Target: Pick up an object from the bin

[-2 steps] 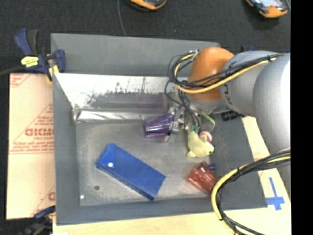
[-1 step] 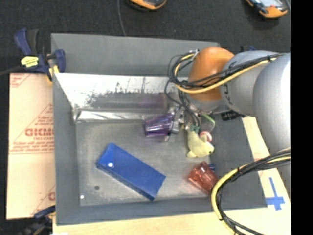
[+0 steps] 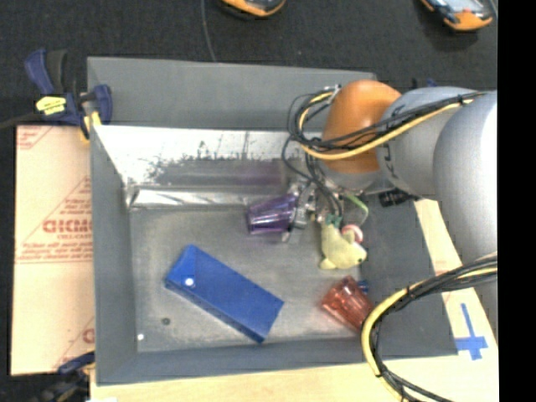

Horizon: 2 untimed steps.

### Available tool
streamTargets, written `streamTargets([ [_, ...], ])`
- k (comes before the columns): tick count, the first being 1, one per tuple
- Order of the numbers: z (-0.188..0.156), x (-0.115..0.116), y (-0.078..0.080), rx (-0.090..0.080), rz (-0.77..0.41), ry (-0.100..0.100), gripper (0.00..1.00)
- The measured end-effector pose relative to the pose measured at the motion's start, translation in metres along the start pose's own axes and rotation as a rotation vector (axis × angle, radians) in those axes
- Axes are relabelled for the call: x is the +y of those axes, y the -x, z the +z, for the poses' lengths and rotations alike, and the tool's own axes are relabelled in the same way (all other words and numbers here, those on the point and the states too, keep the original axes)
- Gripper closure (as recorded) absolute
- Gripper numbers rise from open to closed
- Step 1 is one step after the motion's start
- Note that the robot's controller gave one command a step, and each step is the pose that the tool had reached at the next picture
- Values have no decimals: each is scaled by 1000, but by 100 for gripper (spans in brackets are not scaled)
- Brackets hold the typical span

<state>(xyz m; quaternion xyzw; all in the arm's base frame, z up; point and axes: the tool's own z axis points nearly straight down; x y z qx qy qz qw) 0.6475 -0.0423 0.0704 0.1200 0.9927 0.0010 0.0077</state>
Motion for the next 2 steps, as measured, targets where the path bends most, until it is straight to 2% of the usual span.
streamTargets([
  [2, 0, 0, 0, 0, 0, 0, 100],
])
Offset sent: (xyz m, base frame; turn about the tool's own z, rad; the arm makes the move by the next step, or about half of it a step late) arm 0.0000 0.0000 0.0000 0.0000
